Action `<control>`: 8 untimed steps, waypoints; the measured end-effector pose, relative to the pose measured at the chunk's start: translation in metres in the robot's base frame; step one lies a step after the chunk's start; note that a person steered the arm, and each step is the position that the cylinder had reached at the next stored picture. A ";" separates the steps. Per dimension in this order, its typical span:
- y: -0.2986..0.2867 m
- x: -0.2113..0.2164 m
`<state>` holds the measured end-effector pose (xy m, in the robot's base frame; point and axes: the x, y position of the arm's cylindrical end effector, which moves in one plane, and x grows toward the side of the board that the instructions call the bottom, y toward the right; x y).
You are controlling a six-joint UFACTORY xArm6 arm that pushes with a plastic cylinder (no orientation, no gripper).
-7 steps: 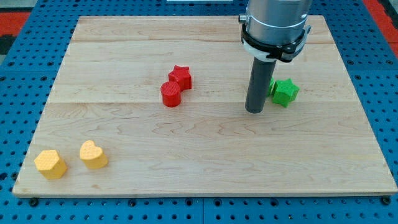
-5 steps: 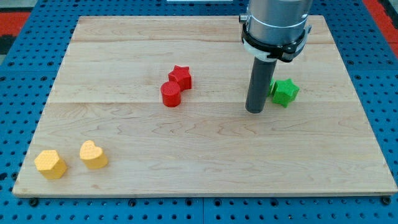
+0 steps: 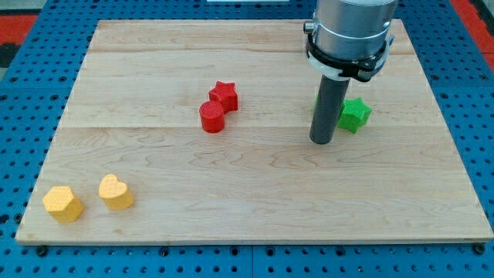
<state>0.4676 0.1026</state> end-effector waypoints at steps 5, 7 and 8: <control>0.019 0.002; 0.019 0.004; 0.028 0.015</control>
<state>0.4827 0.1306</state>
